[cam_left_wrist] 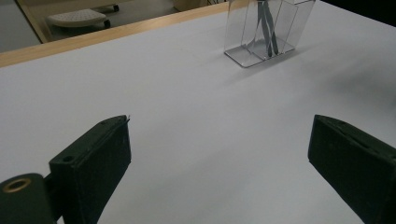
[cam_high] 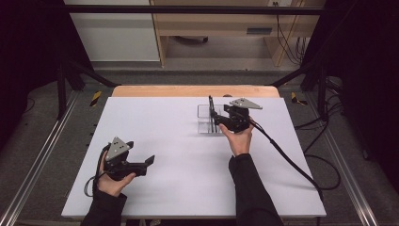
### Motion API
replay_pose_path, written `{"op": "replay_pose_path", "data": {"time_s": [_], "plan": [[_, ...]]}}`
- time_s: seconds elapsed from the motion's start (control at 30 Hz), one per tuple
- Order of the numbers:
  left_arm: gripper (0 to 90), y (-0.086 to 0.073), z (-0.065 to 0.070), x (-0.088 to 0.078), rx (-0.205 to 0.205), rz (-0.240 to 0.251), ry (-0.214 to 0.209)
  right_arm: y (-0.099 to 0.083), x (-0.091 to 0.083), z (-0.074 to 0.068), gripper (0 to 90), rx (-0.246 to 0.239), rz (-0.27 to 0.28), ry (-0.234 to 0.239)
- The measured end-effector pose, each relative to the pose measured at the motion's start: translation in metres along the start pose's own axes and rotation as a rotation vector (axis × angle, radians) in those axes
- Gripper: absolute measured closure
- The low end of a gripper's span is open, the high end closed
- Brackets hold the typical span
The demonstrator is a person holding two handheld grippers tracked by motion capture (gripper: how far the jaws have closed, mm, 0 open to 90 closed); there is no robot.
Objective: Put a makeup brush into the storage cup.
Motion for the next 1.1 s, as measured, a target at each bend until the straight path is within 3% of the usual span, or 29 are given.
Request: {"op": "replay_pose_path", "data": {"time_s": [0.23, 0.43, 1.1], "plan": [[5.2, -0.001, 0.0, 0.0, 0.0, -0.001, -0.002, -0.006, -0.018, -0.009, 14.6, -0.033, -0.018, 0.035], [5.0, -0.001, 0.001, 0.001, 0.005, 0.0, -0.001, -0.015, -0.034, -0.013, 6.7, -0.058, -0.023, 0.044], [4.3, -0.002, 0.001, 0.001, 0.007, -0.004, -0.006, -0.05, -0.079, -0.013, 2.1, -0.098, -0.014, 0.064]]}}
Point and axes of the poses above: each handheld gripper's, and its own axes: x roughly forward along the jaws, y roughly out of its top, z roughly to its right, the point moved 10 cm from there along x, roughly forward along the jaws, and after that the axes turned 9 degrees about -z, right-handed, at the moved point
